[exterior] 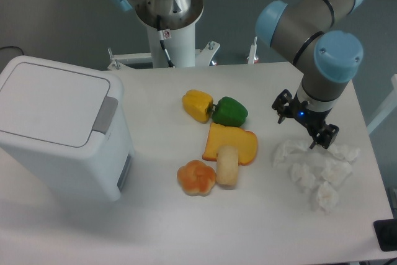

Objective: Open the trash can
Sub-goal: 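Move the gripper from the tissues over the vegetables toward the trash can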

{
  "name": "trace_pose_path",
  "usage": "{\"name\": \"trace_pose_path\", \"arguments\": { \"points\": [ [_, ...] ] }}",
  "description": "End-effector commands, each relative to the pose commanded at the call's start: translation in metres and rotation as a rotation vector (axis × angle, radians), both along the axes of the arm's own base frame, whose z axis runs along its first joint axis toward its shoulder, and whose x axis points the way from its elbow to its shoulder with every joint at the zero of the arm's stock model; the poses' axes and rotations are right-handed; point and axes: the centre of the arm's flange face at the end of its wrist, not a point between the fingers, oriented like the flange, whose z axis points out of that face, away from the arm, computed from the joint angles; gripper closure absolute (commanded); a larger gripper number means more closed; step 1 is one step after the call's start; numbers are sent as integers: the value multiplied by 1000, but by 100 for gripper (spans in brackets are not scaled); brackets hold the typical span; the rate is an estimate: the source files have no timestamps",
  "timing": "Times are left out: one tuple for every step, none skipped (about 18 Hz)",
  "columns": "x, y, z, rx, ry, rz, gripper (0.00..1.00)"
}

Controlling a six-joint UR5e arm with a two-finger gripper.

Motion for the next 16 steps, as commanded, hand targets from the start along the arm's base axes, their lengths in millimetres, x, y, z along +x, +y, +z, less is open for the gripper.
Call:
{"name": "trace_pose_path", "arguments": {
  "points": [
    [0,0,1,1,1,-2,0],
    [0,-1,0,1,-2,-3,0],
    [1,0,2,2,1,-6,0],
    [2,2,4,6,6,-8,0],
    [5,5,4,4,8,-9,0],
    [6,7,0,2,4,-8,0],
    [8,7,-2,4,-3,0,0],
    [9,4,-5,3,-8,11,0],
    [10,0,-12,6,-21,17,0],
    [12,-2,-16,25,-23,24,0],
    [15,-2,-12,51,3,25,0],
    [20,-2,-10,65,15,24,0],
    [27,-3,-15,65,12,21,0],
    [34,-5,-14,69,15,21,0],
    [36,-8,-11,75,16,28,0],
    [37,-7,-9,98,7,62,0]
  ]
}}
